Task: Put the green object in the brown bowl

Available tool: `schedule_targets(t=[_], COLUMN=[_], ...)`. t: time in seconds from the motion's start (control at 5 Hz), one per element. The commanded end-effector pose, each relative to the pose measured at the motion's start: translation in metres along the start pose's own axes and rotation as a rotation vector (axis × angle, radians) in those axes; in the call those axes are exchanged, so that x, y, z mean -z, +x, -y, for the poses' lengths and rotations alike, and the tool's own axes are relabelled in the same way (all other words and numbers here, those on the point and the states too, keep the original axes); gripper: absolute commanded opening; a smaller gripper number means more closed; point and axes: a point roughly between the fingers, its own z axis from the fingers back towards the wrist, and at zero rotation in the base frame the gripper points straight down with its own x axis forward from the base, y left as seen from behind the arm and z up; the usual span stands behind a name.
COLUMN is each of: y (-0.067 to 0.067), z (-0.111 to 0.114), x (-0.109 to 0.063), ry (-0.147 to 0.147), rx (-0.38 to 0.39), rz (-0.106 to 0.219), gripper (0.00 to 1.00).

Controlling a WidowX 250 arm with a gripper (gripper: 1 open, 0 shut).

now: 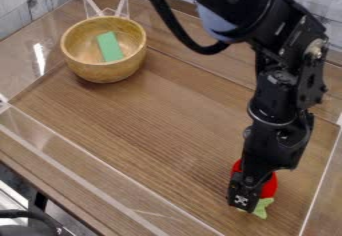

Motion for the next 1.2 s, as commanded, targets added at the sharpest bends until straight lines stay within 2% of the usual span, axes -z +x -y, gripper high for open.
schedule_targets(t=[0.0,1.0], y=[0.0,0.003], z=[-0.002,0.0], x=[0.002,0.016], ry=[0.0,-0.032], rx=[0.008,0.025], rz=[0.004,-0.024], gripper=[1.0,1.0])
